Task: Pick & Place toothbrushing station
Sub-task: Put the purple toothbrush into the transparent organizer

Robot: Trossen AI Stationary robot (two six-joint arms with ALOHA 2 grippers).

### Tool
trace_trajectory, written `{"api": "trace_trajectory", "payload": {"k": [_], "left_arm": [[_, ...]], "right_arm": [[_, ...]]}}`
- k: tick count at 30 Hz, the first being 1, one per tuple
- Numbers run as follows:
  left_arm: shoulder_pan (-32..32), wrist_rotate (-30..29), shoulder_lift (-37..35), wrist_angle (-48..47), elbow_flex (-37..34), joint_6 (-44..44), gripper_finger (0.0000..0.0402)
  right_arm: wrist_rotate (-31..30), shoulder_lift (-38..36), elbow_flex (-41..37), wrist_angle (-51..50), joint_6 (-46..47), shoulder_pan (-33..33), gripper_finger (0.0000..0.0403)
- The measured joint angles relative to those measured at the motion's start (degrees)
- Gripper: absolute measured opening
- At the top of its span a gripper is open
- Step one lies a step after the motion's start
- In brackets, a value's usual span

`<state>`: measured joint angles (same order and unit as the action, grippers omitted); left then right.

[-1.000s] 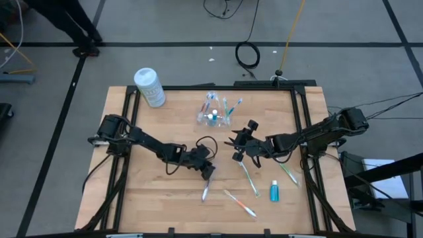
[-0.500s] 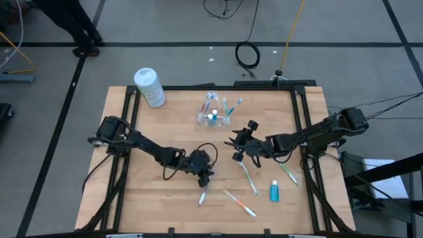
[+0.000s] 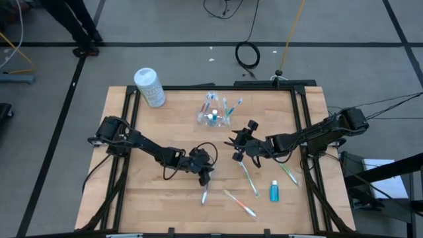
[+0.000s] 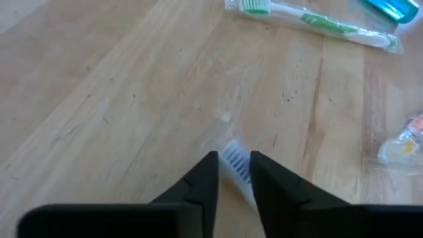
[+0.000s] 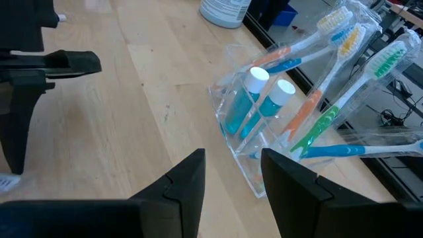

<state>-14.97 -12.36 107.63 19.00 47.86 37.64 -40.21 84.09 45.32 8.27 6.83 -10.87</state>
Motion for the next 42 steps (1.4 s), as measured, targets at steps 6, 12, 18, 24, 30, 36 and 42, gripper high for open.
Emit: {"api": "trace_trajectory", "payload": {"k": [6,12,18,24,30,36,42], "left_arm": [[0.4,0.3,0.0,0.2,0.0,0.1,0.0027],[0.7,0.3,-0.4,0.8,0.0,-0.2,0.0009],[2.1,0.3,-2.2,0.7,0.0,-1.0,0.0004],[4.5,-1.0,-8.7,-1.9,0.0,-6.9,0.0003],[7.2,-8.4,-17.1,-6.3,0.0,-13.9,0.0002],[9.2,-19.7,-25.0,-9.8,0.0,-20.4,0.0002],[11.9,-33.4,-29.6,-3.9,0.0,-31.0,0.0001]], "right_arm": [[0.0,0.0,0.0,0.0,0.0,0.0,0.0139],[0.0,0.0,0.0,0.0,0.0,0.0,0.0139],[0.0,0.0,0.0,-0.3,0.0,0.0,0.0139],[0.0,0.0,0.0,-1.0,0.0,0.0,0.0139],[0.0,0.0,0.0,-1.6,0.0,0.0,0.0139],[0.0,0.0,-2.3,-0.1,1.1,0.1,0.0139],[-0.1,0.0,-7.3,8.2,1.5,0.7,0.0139]]}}
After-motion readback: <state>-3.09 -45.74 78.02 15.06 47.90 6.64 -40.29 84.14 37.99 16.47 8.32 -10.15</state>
